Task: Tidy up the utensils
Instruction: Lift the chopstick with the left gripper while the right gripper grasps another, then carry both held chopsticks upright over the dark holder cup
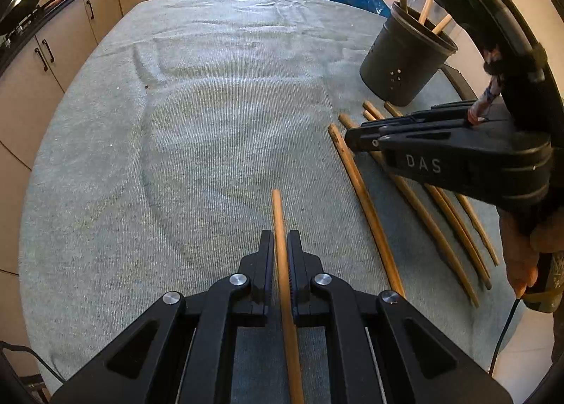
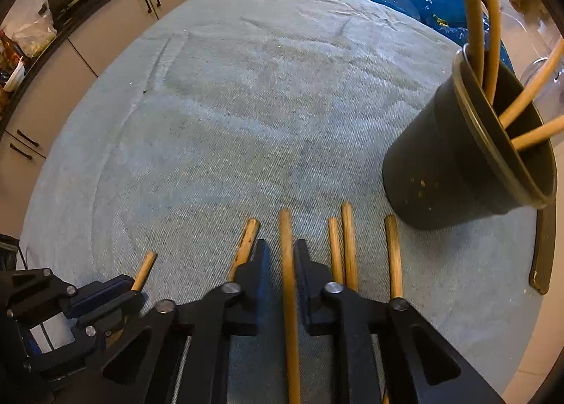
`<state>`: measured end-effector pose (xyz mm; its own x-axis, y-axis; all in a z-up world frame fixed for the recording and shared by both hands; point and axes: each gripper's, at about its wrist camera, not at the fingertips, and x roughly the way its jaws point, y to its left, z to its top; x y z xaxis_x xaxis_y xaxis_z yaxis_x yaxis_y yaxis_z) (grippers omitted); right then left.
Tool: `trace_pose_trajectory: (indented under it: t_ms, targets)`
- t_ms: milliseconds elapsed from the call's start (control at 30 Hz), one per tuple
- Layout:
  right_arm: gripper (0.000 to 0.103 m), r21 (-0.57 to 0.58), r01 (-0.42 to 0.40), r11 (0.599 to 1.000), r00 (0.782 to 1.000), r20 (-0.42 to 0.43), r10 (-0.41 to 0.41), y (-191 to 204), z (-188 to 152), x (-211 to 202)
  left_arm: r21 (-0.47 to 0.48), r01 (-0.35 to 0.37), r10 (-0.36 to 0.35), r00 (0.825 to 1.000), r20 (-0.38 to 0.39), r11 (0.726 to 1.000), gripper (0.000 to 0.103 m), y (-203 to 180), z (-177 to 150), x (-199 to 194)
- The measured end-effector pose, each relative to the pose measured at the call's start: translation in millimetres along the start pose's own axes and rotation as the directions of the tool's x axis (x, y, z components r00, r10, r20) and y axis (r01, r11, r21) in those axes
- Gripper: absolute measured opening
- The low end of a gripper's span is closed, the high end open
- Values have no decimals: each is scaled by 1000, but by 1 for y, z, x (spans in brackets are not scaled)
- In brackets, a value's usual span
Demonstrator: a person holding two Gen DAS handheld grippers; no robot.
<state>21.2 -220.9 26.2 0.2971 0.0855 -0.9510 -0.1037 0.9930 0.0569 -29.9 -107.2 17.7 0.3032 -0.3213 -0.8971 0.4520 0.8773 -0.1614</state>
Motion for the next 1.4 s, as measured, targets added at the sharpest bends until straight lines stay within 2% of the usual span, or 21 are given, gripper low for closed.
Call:
trace_pose_trajectory:
  t_ms: [33, 267, 400, 567, 667, 933, 1133, 1400]
  targets:
    - [8, 2, 1, 1000, 1000, 6, -1, 0, 1, 1, -3, 2, -2, 1000, 2, 1000, 7, 0, 1, 0]
    - [7, 86, -74, 993, 993, 95, 66, -15, -8, -12, -37, -7, 8, 1000, 22, 999, 5, 2, 2, 0]
    - [7, 103, -114, 988, 976, 197, 92, -21, -21, -43, -78, 6, -2, 998, 59, 997, 5, 11, -1, -14]
    - [7, 120, -152, 981, 940, 323, 106, -32, -46, -83, -103, 33, -18, 989, 146, 994, 5, 12, -4, -47]
    - [7, 131, -169, 977, 918, 381, 108, -36, -63, -104, -93, 36, -16, 977, 213, 995, 5, 7, -9, -71]
    - [7, 134, -228, 964, 856, 500, 133, -43, -102, -149, -52, 44, -21, 925, 380, 998, 5, -23, -22, -129]
    - [7, 114, -228, 967, 823, 554, 128, -41, -129, -172, -20, 14, -4, 892, 451, 1000, 5, -47, -33, -156]
    - [7, 103, -254, 962, 778, 612, 140, -45, -155, -198, -1, 35, -30, 866, 499, 999, 5, -66, -41, -180]
